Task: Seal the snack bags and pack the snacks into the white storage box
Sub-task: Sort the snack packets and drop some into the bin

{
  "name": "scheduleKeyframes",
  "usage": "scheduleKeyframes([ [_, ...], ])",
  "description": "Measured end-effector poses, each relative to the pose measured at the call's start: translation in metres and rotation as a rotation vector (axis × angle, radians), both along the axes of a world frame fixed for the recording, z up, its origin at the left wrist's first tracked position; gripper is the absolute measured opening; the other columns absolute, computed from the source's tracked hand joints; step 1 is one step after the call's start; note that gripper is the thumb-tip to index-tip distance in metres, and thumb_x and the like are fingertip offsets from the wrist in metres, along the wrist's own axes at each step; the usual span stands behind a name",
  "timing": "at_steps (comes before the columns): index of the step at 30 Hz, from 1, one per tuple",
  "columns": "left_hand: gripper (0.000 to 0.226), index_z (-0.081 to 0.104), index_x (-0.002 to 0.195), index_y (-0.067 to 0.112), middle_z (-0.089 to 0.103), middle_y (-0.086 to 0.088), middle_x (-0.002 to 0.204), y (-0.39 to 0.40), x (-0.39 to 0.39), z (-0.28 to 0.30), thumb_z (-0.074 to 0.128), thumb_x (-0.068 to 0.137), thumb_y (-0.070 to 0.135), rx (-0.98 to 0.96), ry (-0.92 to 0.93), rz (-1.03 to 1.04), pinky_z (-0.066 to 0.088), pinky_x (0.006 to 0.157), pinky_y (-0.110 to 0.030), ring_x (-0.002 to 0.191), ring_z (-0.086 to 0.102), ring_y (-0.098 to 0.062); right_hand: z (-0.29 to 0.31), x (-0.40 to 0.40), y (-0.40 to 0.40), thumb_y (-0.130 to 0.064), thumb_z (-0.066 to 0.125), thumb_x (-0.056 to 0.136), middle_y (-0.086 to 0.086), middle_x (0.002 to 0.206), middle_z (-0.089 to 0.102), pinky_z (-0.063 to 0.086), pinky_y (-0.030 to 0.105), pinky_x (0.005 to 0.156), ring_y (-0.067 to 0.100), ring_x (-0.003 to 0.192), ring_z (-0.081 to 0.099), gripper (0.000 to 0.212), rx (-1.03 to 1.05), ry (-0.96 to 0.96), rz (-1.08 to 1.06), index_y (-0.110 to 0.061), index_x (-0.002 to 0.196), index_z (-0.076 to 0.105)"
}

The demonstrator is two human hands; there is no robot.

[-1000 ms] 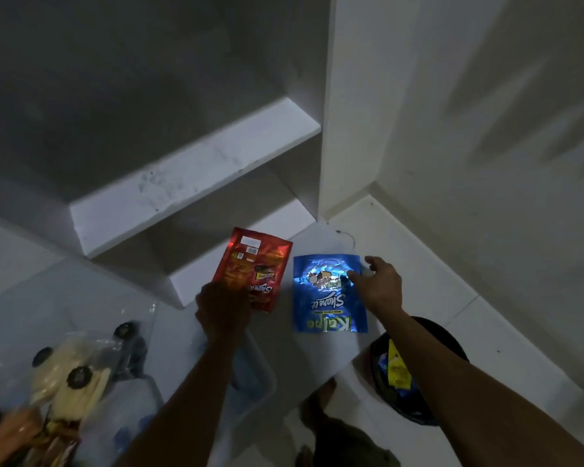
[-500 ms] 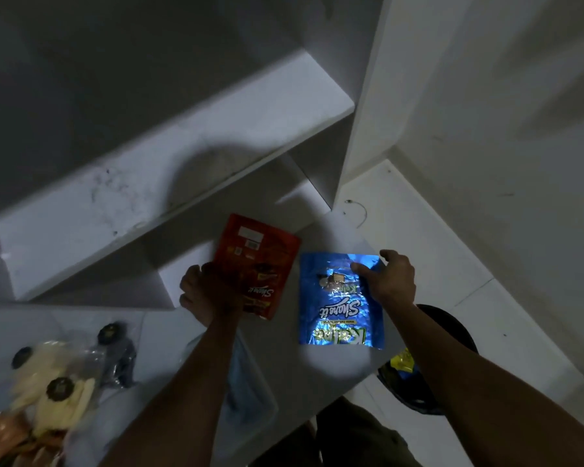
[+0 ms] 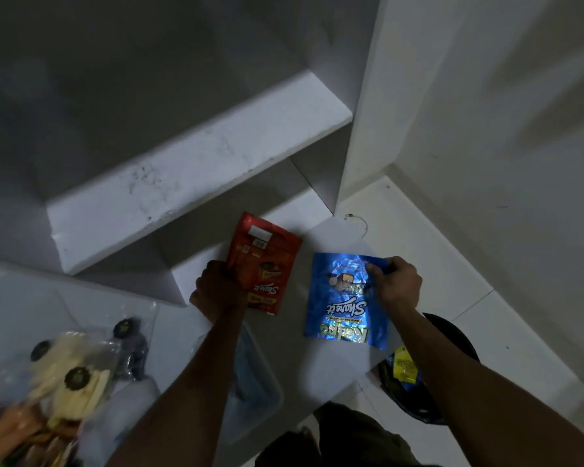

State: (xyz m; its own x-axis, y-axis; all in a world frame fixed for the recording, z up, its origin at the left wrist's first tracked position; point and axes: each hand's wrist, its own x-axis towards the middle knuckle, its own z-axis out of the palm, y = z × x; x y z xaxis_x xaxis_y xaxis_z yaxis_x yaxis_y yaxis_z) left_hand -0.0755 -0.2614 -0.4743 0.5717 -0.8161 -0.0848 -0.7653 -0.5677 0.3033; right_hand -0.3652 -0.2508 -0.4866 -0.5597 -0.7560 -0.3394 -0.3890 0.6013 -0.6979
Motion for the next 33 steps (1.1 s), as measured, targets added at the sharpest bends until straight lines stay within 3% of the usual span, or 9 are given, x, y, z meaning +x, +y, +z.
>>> scheduleKeyframes([
  [6,0.040,0.072,0.096,0.011,0.074,-0.009,0.088,0.033,-0.012,0.033,0.050,0.095,0.043,-0.291,0.235,-0.084,0.047,0.070,-0.027,0.076,0.069,-0.025,0.042,-0.004,0.038,-0.030,0.074,0.085,0.007,0.072,0.066,0.043,0.030,0.064,0.027,0.072,0.064,0.025,-0.196,-0.050,-0.071,-0.005,0.086,0.072],
  [11,0.029,0.072,0.093,0.018,0.075,-0.003,0.089,0.076,-0.036,0.051,0.062,0.090,0.045,-0.481,0.440,-0.091,0.058,0.077,-0.037,0.075,0.069,-0.024,0.086,-0.011,0.089,-0.029,0.074,0.087,0.006,0.069,0.061,0.036,0.018,0.053,0.013,0.060,0.052,0.025,-0.359,-0.097,-0.205,-0.004,0.083,0.071],
  [13,0.024,0.073,0.095,0.018,0.075,-0.003,0.093,0.093,-0.054,0.065,0.064,0.091,0.040,-0.484,0.506,-0.129,0.057,0.081,-0.035,0.079,0.069,-0.021,0.100,-0.019,0.112,-0.028,0.074,0.087,0.006,0.069,0.061,0.033,0.007,0.045,0.005,0.055,0.048,0.023,-0.408,-0.114,-0.270,-0.006,0.082,0.071],
  [16,0.017,0.075,0.096,0.015,0.075,-0.005,0.093,0.115,-0.087,0.082,0.068,0.089,0.028,-0.486,0.607,-0.169,0.051,0.078,-0.027,0.080,0.067,-0.020,0.117,-0.039,0.150,-0.029,0.073,0.088,0.003,0.069,0.063,0.035,0.005,0.045,-0.001,0.055,0.049,0.022,-0.472,-0.125,-0.358,-0.008,0.082,0.070],
  [17,0.015,0.075,0.094,0.013,0.075,-0.006,0.092,0.121,-0.099,0.085,0.069,0.088,0.025,-0.487,0.619,-0.194,0.048,0.077,-0.024,0.079,0.067,-0.020,0.122,-0.046,0.162,-0.029,0.072,0.088,0.002,0.070,0.063,0.036,0.005,0.047,0.000,0.056,0.051,0.021,-0.486,-0.127,-0.390,-0.009,0.081,0.070],
  [22,0.014,0.073,0.093,0.011,0.074,-0.006,0.090,0.152,-0.165,0.089,0.069,0.088,0.023,-0.468,0.680,-0.345,0.045,0.076,-0.023,0.080,0.067,-0.021,0.127,-0.094,0.217,-0.033,0.073,0.086,0.002,0.070,0.067,0.051,0.034,0.066,0.022,0.069,0.064,0.023,-0.532,-0.104,-0.567,-0.016,0.073,0.067],
  [28,0.023,0.070,0.103,0.010,0.071,-0.006,0.100,0.187,-0.248,0.074,0.061,0.094,0.029,-0.351,0.723,-0.455,0.046,0.082,-0.028,0.085,0.064,-0.019,0.114,-0.153,0.271,-0.031,0.073,0.088,-0.001,0.072,0.068,0.050,0.028,0.067,0.014,0.068,0.061,0.018,-0.492,-0.118,-0.722,-0.015,0.078,0.070],
  [33,0.017,0.070,0.094,0.008,0.073,-0.008,0.089,0.209,-0.301,0.049,0.066,0.092,0.024,-0.299,0.715,-0.508,0.046,0.073,-0.024,0.080,0.068,-0.023,0.085,-0.196,0.295,-0.030,0.071,0.088,0.004,0.077,0.070,0.047,0.027,0.068,0.022,0.074,0.066,0.018,-0.412,-0.117,-0.774,-0.012,0.086,0.074],
])
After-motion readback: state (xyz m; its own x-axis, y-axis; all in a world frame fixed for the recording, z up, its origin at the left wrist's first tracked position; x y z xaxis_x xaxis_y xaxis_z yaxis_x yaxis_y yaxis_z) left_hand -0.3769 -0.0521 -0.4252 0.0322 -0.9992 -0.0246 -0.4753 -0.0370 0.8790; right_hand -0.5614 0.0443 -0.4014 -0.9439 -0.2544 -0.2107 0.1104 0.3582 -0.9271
